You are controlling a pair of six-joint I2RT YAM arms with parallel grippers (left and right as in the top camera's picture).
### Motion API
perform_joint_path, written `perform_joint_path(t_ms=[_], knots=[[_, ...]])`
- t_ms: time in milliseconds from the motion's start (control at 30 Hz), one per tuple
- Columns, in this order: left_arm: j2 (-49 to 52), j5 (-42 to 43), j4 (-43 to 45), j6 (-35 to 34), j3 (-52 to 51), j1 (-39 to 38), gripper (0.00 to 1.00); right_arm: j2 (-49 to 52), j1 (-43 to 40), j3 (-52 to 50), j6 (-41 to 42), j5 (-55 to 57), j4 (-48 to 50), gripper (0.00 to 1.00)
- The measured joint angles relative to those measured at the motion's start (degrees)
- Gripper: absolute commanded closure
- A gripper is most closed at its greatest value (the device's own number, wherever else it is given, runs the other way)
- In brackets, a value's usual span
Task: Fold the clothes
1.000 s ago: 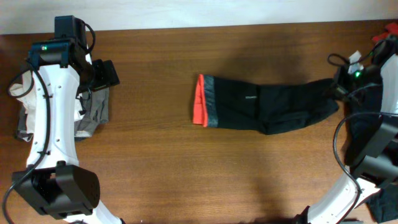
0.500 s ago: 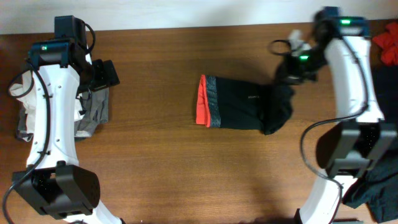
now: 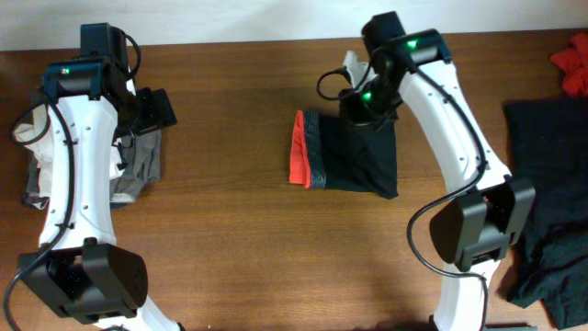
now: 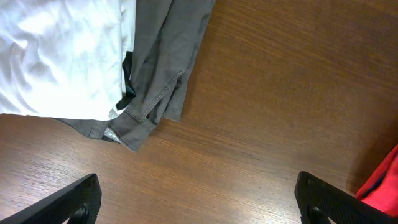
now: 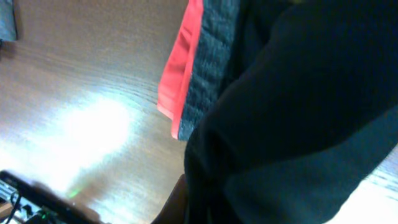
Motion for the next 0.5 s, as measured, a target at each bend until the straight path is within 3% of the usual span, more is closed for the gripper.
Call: perform_joint_path(t_ms=[467,500], knots=[[0.0,0.0,0.0,0.0,0.0,0.0,0.01,9.2,5.6,0.0,3.7,1.2,6.4,0.89],[0.0,0.0,0.0,0.0,0.0,0.0,0.01,9.7,6.1,0.0,4.1,1.3,7.2,0.78]])
